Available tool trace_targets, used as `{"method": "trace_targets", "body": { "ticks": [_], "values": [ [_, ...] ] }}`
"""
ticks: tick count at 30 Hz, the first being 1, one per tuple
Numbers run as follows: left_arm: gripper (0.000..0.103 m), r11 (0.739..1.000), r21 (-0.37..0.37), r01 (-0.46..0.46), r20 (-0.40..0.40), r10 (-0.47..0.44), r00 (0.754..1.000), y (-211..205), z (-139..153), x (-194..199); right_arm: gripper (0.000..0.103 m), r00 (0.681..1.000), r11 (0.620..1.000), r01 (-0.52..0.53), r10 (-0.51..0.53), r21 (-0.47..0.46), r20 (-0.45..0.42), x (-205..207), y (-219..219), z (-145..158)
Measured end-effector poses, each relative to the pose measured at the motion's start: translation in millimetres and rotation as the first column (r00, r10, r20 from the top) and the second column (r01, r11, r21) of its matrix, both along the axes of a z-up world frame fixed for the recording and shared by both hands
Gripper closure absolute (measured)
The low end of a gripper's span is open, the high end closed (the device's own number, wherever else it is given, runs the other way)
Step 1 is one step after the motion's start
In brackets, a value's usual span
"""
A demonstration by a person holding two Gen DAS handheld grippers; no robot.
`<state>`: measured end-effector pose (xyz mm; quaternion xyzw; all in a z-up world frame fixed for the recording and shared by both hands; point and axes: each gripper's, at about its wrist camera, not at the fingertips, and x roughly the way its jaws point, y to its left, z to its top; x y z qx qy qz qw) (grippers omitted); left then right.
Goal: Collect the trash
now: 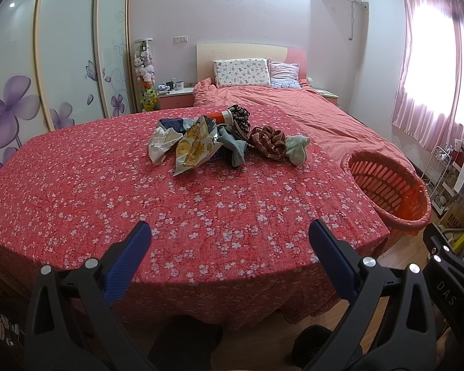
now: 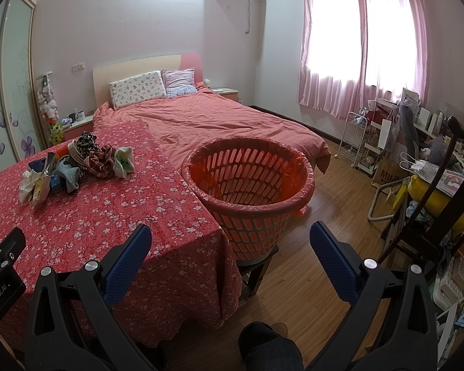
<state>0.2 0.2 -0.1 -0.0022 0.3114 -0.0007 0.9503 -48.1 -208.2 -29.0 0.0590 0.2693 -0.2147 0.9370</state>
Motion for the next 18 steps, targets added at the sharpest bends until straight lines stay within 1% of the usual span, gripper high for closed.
{"method": "trace_targets", "body": {
  "ticks": [18],
  "values": [
    [0.004, 1.000, -0.001, 0.000, -0.001, 0.000, 1.000, 0.0, 0.0, 0.0, 0.002, 1.000, 1.000, 0.000, 0.000, 0.004, -0.001, -1.4, -0.5, -0.6]
  ]
}}
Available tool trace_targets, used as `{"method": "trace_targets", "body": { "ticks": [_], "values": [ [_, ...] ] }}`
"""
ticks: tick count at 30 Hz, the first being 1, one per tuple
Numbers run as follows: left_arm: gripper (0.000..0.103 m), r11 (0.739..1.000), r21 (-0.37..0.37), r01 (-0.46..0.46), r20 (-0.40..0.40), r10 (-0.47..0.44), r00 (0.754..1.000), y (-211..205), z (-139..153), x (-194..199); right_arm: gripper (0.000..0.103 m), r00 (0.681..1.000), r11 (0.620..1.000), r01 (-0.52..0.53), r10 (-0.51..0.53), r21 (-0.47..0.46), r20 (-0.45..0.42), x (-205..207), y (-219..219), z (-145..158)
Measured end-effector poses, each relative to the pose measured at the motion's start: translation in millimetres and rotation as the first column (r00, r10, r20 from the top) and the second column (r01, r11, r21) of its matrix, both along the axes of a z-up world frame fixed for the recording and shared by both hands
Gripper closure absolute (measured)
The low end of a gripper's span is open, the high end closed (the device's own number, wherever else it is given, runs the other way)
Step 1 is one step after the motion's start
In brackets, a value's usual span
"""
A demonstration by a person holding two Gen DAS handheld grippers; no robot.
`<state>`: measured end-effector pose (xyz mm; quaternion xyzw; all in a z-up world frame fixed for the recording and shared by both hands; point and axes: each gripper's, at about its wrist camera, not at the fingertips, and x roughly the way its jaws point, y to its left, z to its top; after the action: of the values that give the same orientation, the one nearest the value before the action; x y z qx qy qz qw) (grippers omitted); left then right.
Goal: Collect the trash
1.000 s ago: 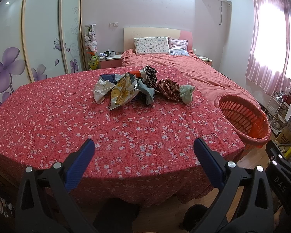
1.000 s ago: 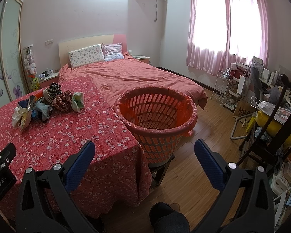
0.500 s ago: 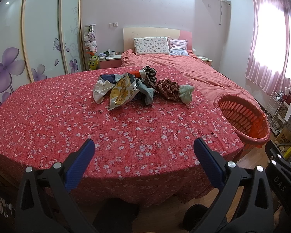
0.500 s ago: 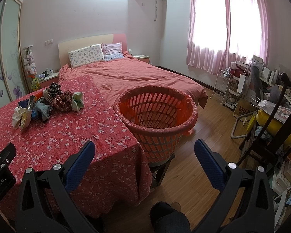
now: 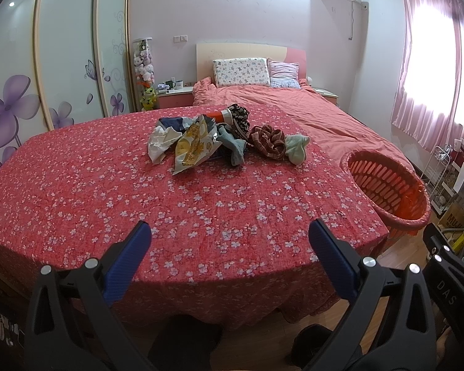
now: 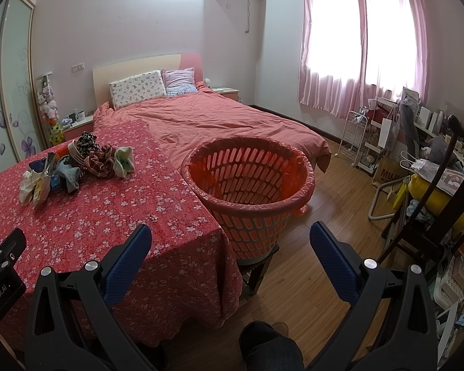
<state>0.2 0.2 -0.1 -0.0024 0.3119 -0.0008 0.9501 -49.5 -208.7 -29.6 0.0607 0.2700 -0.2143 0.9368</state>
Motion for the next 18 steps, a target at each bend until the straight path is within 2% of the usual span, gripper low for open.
{"method": "trace_targets", "body": {
  "ticks": [18],
  "values": [
    [0.004, 1.000, -0.002, 0.002, -0.002, -0.002, 1.000, -0.1, -0.2, 0.0, 0.002, 1.000, 1.000, 0.002, -0.002, 0.000, -0.001, -1.2, -2.5, -1.1]
  ]
}}
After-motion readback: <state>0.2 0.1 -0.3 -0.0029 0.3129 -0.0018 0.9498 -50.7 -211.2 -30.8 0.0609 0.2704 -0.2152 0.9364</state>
